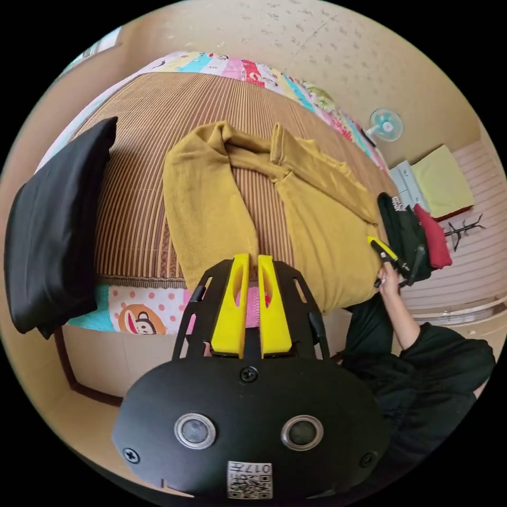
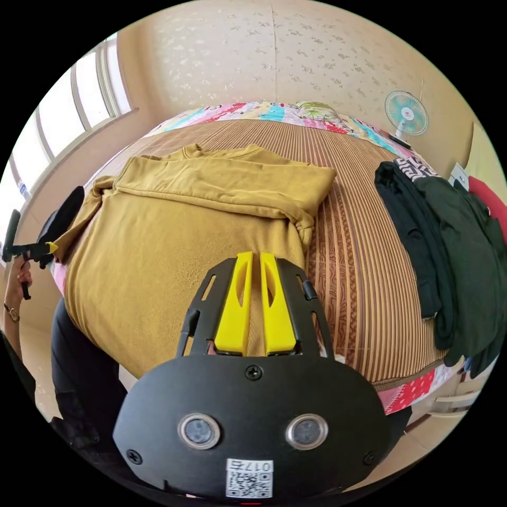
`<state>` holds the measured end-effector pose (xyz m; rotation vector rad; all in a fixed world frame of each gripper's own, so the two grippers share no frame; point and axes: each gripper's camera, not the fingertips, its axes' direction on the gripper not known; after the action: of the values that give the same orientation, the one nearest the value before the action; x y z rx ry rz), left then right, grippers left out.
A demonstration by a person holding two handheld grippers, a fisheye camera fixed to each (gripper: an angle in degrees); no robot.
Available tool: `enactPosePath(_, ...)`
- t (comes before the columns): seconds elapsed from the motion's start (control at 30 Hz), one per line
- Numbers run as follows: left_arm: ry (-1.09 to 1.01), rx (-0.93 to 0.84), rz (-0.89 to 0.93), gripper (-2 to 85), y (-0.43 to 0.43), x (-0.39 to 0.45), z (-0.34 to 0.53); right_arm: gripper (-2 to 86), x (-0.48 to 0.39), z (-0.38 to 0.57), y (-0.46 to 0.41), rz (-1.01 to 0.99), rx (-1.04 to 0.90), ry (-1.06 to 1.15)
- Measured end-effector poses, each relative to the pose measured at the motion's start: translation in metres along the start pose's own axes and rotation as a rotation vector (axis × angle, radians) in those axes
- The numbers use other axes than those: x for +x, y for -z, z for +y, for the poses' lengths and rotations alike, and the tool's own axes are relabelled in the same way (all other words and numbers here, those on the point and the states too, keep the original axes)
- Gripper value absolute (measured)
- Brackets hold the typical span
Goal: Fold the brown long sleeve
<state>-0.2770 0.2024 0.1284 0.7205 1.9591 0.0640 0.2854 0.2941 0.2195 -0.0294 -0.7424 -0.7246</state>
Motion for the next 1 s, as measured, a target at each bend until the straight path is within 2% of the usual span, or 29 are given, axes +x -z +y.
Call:
enactPosePath(0.07, 0.018, 0.153, 0.253, 3.6, 0.071, -0.027, 0.011, 3.0, 0.012, 0.004, -0.002, -0.046, -0.010, -0.024)
enactPosePath(0.1, 0.021, 0.205, 0.316, 3.6, 0.090, -0.034, 0.014, 3.0, 0.014, 0.006, -0.002, -0.055, -0.006, -0.028)
enactPosePath(0.17, 0.003, 0.416, 0.562, 3.6, 0.161, -0.061, 0.024, 2.9, 0.023, 0.014, -0.002, -0.083, 0.008, -0.039)
enactPosePath(0.27, -0.034, 0.605, 0.799, 3.6, 0.226, -0.089, 0.020, 2.8, 0.038, 0.022, -0.002, -0.134, 0.020, -0.071)
enactPosePath(0.33, -0.053, 0.631, 0.882, 3.6, 0.250, -0.092, 0.003, 2.7, 0.048, 0.026, -0.003, -0.171, 0.026, -0.089)
enactPosePath(0.5, -0.170, 0.572, 0.983, 3.7, 0.253, -0.023, -0.079, 2.4, 0.071, 0.038, -0.004, -0.251, 0.040, -0.127)
enactPosePath(0.7, -0.279, 0.283, 1.167, 5.4, 0.118, 0.169, -0.215, 2.1, 0.081, 0.045, -0.004, -0.247, 0.046, -0.128)
enactPosePath(0.77, -0.293, 0.115, 1.209, 11.4, 0.044, 0.239, -0.249, 2.0, 0.082, 0.047, -0.003, -0.233, 0.044, -0.121)
enactPosePath(0.83, -0.317, 0.052, 1.234, 12.8, 0.003, 0.268, -0.256, 2.0, 0.086, 0.048, -0.003, -0.243, 0.044, -0.124)
enactPosePath(0.9, -0.333, 0.039, 1.194, 12.4, -0.022, 0.279, -0.246, 1.9, 0.092, 0.049, -0.004, -0.265, 0.044, -0.134)
enactPosePath(1.0, -0.339, 0.063, 0.955, 12.2, -0.048, 0.269, -0.202, 1.8, 0.097, 0.050, -0.004, -0.283, 0.046, -0.142)
